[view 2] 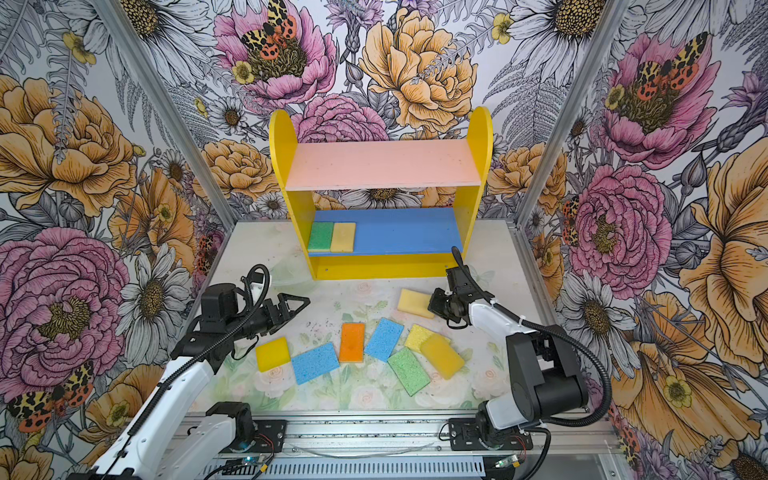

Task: Place and organize the cleaning sponges onto the shelf
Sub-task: 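Lift the sponge with the right gripper while the left gripper moves toward it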

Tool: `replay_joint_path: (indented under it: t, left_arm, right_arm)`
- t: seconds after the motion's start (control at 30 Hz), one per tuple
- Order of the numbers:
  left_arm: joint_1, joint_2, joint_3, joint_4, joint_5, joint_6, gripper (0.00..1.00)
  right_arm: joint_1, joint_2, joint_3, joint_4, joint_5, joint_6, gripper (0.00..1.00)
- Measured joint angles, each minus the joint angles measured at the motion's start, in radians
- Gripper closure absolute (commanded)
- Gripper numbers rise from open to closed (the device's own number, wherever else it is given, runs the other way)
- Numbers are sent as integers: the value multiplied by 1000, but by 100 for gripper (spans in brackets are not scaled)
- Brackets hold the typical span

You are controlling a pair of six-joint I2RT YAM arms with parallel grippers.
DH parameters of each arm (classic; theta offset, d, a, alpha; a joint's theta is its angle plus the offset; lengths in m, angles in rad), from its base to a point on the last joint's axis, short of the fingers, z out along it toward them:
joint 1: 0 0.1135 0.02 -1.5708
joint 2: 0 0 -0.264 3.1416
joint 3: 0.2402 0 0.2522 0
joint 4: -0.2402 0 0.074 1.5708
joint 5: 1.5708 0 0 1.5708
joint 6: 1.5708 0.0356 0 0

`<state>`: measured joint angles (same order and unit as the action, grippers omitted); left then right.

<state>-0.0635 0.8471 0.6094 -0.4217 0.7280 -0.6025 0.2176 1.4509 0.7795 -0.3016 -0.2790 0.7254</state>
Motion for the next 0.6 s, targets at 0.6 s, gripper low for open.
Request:
replay_joint_path:
  t: [0.6]
  left_arm:
    - [-164,45,-73,373,22,-426,1]
  right_arm:
    - [352,-115,148,56,-34,-212,90]
